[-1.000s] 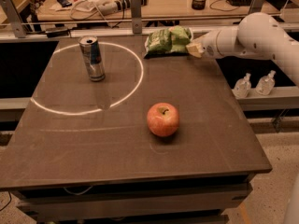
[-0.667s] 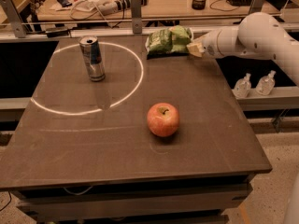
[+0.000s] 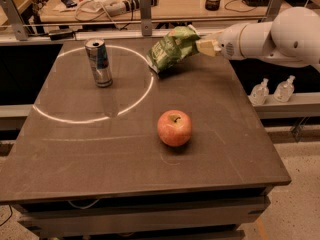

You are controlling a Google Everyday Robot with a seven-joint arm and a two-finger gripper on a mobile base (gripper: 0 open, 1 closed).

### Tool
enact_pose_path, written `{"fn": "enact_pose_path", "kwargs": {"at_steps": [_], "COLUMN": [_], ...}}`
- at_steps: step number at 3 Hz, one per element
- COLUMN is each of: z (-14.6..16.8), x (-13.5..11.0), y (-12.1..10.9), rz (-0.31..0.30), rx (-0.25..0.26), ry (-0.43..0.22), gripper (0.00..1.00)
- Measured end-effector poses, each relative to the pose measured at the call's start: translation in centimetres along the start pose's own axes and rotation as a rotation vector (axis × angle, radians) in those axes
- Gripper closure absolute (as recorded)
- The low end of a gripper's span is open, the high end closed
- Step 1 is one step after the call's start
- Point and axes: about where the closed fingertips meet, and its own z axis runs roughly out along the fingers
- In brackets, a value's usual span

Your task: Move green jalapeno chip bag near redbull can

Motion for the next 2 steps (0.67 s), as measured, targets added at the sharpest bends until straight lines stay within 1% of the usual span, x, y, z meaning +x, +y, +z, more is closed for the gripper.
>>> {"fn": "enact_pose_path", "kwargs": {"at_steps": [1,2], "z": [-1.3,-2.3], "x": [-2.4,-4.1], "y": [4.2,8.8], "rz": [0.042,0.073], "rx": [-0.091,-0.208], "ry": [-0.062,-0.104], "gripper": [1.0,1.0]}}
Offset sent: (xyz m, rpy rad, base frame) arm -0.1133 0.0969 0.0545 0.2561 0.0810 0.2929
